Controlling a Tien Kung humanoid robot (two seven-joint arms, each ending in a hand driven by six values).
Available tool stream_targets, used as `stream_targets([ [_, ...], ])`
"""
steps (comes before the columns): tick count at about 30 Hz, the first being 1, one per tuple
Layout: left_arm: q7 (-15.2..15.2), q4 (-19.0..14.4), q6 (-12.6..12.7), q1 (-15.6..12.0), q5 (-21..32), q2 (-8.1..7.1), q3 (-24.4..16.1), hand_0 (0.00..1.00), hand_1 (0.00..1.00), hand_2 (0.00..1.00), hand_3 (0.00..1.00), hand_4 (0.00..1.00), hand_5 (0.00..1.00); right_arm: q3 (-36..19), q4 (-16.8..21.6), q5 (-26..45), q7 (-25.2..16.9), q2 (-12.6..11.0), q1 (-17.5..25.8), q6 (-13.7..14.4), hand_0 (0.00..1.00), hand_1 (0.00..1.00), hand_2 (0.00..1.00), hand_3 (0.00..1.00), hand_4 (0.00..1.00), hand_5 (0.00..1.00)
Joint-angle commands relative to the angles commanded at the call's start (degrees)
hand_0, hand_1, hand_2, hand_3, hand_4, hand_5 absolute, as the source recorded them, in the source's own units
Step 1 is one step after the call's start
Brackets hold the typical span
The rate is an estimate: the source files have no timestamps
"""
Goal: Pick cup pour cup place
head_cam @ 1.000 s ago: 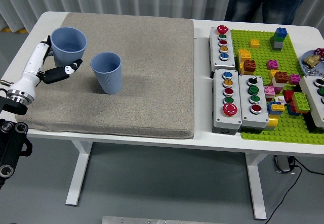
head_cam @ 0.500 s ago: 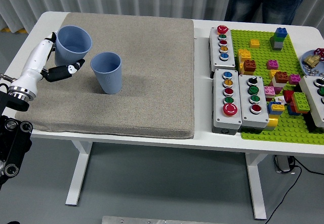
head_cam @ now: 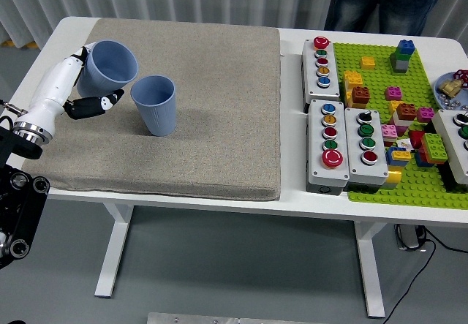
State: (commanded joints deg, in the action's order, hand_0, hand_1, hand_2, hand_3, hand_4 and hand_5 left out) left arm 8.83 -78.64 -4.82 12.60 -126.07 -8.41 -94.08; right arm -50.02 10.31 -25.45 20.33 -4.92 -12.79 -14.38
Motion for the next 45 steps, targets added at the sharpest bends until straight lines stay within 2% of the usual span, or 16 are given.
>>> stream_targets([
  [12,-0.3,-0.8,1.2,0.1,-3.9,-0.13,0.2,0.537,0.639,0.787,0.817,0.563,0.057,-0.1,0.0,-0.2,0.0,0.0,0.2,0.0,0.748,0.699,0.755,0.610,0.099,0.278],
  [17,-0.5,-0.9,1.7,0.0,-3.9,-0.36,0.9,0.539,0.638,0.785,0.816,0.562,0.055,-0.1,0.0,-0.3,0.0,0.0,0.3,0.0,0.748,0.699,0.755,0.610,0.100,0.278],
  [30,-1.2,-1.9,2.5,-0.2,-3.9,-2.18,3.0,0.537,0.637,0.783,0.809,0.558,0.054,-0.2,0.0,-0.4,-0.1,0.0,0.5,0.0,0.748,0.699,0.755,0.610,0.100,0.278],
  [38,-1.3,-2.2,2.7,0.4,-3.9,-2.75,3.7,0.538,0.637,0.778,0.806,0.555,0.052,-0.1,0.0,0.0,-0.1,-0.1,0.2,0.0,0.748,0.699,0.754,0.610,0.101,0.275],
  [45,-1.6,-2.6,2.8,0.8,-3.9,-4.24,5.1,0.537,0.636,0.778,0.806,0.553,0.050,-0.1,0.0,0.1,-0.2,-0.1,0.1,0.1,0.748,0.699,0.753,0.611,0.102,0.273],
])
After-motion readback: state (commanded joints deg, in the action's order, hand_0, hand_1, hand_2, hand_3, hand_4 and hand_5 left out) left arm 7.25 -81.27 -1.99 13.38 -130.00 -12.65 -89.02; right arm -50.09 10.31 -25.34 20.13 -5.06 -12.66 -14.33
